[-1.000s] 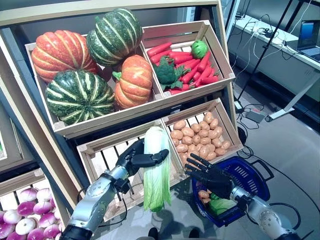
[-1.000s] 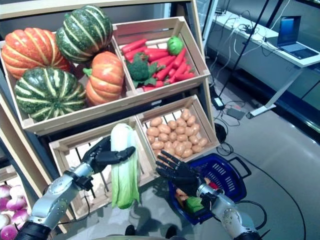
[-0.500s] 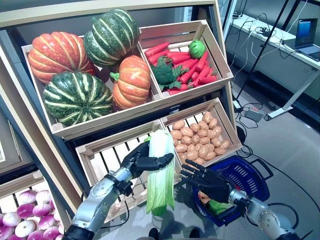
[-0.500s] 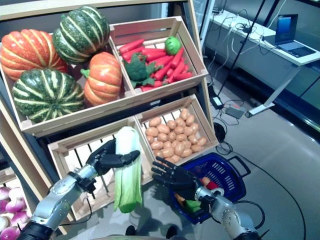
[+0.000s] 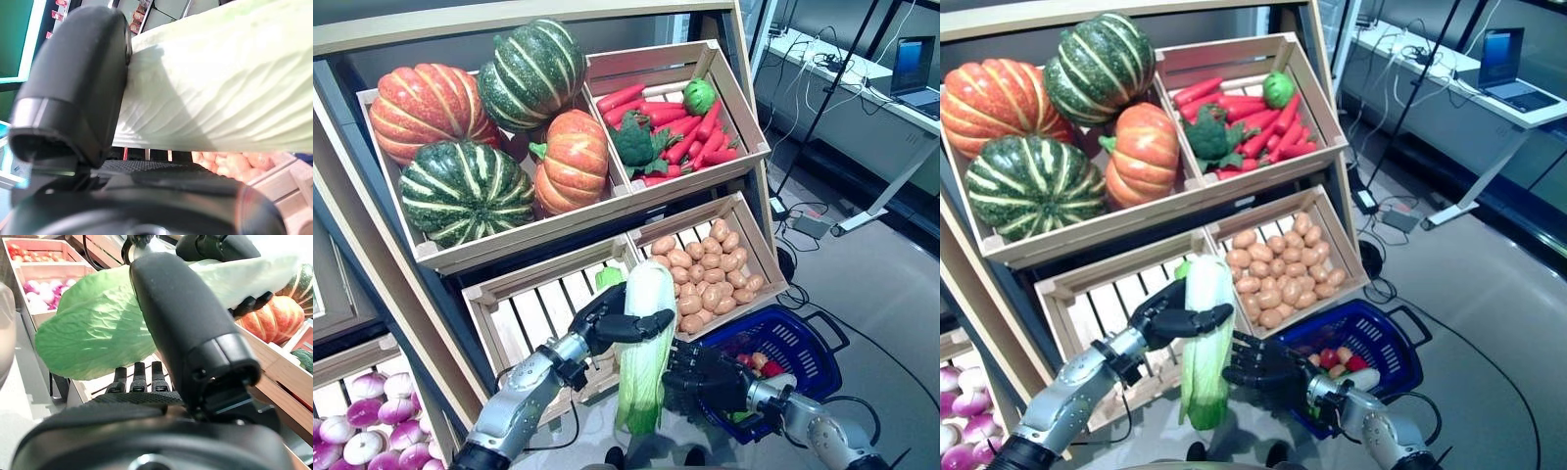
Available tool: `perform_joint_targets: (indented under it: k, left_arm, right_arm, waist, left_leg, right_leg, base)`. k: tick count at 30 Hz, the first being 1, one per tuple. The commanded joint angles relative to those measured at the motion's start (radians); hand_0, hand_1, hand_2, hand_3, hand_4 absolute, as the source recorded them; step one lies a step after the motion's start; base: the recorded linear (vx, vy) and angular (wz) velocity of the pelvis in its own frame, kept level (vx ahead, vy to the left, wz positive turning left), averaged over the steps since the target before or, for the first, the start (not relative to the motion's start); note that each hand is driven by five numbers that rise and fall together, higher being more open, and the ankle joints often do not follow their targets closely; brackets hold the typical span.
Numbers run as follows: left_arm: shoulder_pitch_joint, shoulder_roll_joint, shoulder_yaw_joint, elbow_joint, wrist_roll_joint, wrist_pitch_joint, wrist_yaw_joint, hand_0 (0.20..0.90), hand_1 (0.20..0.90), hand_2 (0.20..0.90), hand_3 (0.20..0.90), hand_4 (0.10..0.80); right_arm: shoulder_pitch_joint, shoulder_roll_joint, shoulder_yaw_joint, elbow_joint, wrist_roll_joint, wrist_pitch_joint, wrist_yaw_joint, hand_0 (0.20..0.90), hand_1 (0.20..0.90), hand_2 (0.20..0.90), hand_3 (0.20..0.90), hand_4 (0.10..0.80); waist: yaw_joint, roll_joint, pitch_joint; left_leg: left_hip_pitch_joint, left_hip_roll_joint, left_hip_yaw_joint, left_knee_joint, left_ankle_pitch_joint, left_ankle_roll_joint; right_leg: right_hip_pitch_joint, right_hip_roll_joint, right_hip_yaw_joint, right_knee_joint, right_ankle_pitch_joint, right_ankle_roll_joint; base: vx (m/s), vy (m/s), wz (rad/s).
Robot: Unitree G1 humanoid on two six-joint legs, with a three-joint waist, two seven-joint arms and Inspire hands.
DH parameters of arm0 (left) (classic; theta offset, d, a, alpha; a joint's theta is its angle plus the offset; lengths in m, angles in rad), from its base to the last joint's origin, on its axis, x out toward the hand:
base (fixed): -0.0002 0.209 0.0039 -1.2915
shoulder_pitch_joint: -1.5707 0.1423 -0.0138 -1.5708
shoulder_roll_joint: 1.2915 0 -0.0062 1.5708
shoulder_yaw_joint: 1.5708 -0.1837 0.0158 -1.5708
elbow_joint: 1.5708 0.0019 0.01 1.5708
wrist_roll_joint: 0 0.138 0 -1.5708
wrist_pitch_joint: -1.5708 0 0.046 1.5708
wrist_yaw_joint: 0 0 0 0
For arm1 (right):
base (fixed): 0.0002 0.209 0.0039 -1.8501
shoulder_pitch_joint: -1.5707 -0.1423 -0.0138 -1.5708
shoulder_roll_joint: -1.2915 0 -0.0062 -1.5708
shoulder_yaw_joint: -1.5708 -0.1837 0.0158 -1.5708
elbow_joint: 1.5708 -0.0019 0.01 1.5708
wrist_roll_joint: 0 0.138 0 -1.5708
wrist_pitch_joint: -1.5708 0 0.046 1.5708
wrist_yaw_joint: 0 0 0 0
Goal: Put vegetables into the basket
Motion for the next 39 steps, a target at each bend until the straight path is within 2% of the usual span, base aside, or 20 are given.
perform_joint_targets:
  k: [1,7,11,21,27,34,35,36,37,39]
  left_arm:
    - [-0.150,-0.041,0.002,-0.124,-0.116,-0.108,-0.055,0.300,0.300,0.300,0.300,0.400]
    - [-0.156,-0.044,-0.013,-0.141,-0.079,-0.136,-0.054,0.300,0.300,0.300,0.300,0.400]
    - [-0.164,-0.045,-0.013,-0.147,-0.107,-0.139,-0.062,0.300,0.300,0.300,0.300,0.400]
    - [-0.160,-0.090,-0.028,-0.169,-0.284,-0.076,-0.168,0.300,0.300,0.300,0.300,0.400]
    - [-0.166,-0.099,-0.054,-0.181,-0.310,-0.040,-0.231,0.300,0.300,0.300,0.300,0.400]
    - [-0.164,-0.108,-0.082,-0.175,-0.328,0.000,-0.292,0.300,0.300,0.300,0.300,0.400]
    - [-0.160,-0.109,-0.092,-0.178,-0.319,0.007,-0.320,0.300,0.300,0.300,0.300,0.400]
    - [-0.160,-0.108,-0.097,-0.178,-0.315,0.009,-0.324,0.300,0.300,0.300,0.300,0.400]
    - [-0.161,-0.103,-0.102,-0.179,-0.317,0.015,-0.330,0.300,0.300,0.300,0.300,0.400]
    - [-0.164,-0.099,-0.113,-0.174,-0.310,0.017,-0.337,0.300,0.300,0.300,0.300,0.400]
  right_arm:
    - [-0.095,0.026,0.049,-0.092,-0.009,-0.017,0.090,0.900,0.900,0.900,0.900,0.800]
    - [-0.090,0.040,0.085,-0.089,-0.023,0.020,0.094,0.900,0.900,0.900,0.900,0.800]
    - [-0.089,0.046,0.110,-0.081,-0.025,0.039,0.112,0.900,0.900,0.900,0.900,0.800]
    - [-0.089,0.059,0.169,-0.070,-0.078,0.102,0.212,0.900,0.900,0.900,0.900,0.800]
    - [-0.091,0.040,0.199,-0.061,-0.128,0.112,0.271,0.900,0.900,0.900,0.900,0.800]
    - [-0.102,0.045,0.216,-0.068,-0.109,0.100,0.277,0.900,0.900,0.900,0.900,0.800]
    - [-0.101,0.048,0.219,-0.076,-0.096,0.096,0.273,0.566,0.566,0.566,0.566,0.577]
    - [-0.102,0.048,0.220,-0.078,-0.092,0.095,0.273,0.328,0.328,0.328,0.328,0.419]
    - [-0.101,0.049,0.221,-0.083,-0.085,0.094,0.272,0.300,0.300,0.300,0.300,0.400]
    - [-0.098,0.052,0.225,-0.087,-0.071,0.092,0.269,0.300,0.300,0.300,0.300,0.400]
  waist:
    - [0.024,-0.026,-0.054]
    - [0.027,-0.026,-0.057]
    - [0.031,-0.024,-0.058]
    - [0.035,-0.021,-0.063]
    - [0.034,-0.020,-0.069]
    - [0.033,-0.018,-0.071]
    - [0.031,-0.016,-0.072]
    - [0.030,-0.016,-0.072]
    - [0.029,-0.015,-0.072]
    - [0.026,-0.014,-0.073]
  left_leg:
    - [0.011,0.024,-0.039,0.009,-0.063,-0.059]
    - [0.011,0.022,-0.045,0.005,-0.060,-0.059]
    - [0.010,0.021,-0.048,0.005,-0.058,-0.059]
    - [0.009,0.019,-0.053,0.002,-0.055,-0.061]
    - [0.007,0.019,-0.055,0.002,-0.054,-0.061]
    - [0.003,0.019,-0.055,0.002,-0.054,-0.060]
    - [0.002,0.018,-0.056,0.002,-0.054,-0.060]
    - [0.002,0.018,-0.056,0.002,-0.054,-0.059]
    - [0.002,0.018,-0.056,0.002,-0.054,-0.059]
    - [0.002,0.018,-0.053,0.002,-0.054,-0.058]
  right_leg:
    - [0.054,-0.068,-0.003,0.005,-0.010,0.071]
    - [0.053,-0.067,-0.003,0.005,-0.009,0.072]
    - [0.054,-0.068,-0.003,0.005,-0.010,0.070]
    - [0.052,-0.069,0.001,0.005,-0.008,0.069]
    - [0.047,-0.068,0.009,0.005,-0.005,0.069]
    - [0.043,-0.066,0.015,0.005,-0.006,0.069]
    - [0.042,-0.066,0.016,0.005,-0.005,0.069]
    - [0.041,-0.066,0.017,0.005,-0.006,0.069]
    - [0.041,-0.065,0.018,0.005,-0.005,0.069]
    - [0.039,-0.066,0.021,0.005,-0.005,0.070]
  base:
    - [0.000,0.000,0.00]
    - [0.000,0.000,0.00]
    - [0.000,0.000,0.00]
    - [0.000,0.000,0.00]
    - [0.000,0.000,0.00]
    - [0.000,0.000,0.00]
    - [0.000,0.000,0.00]
    - [0.000,0.000,0.00]
    - [0.000,0.000,0.00]
    - [0.000,0.000,0.00]
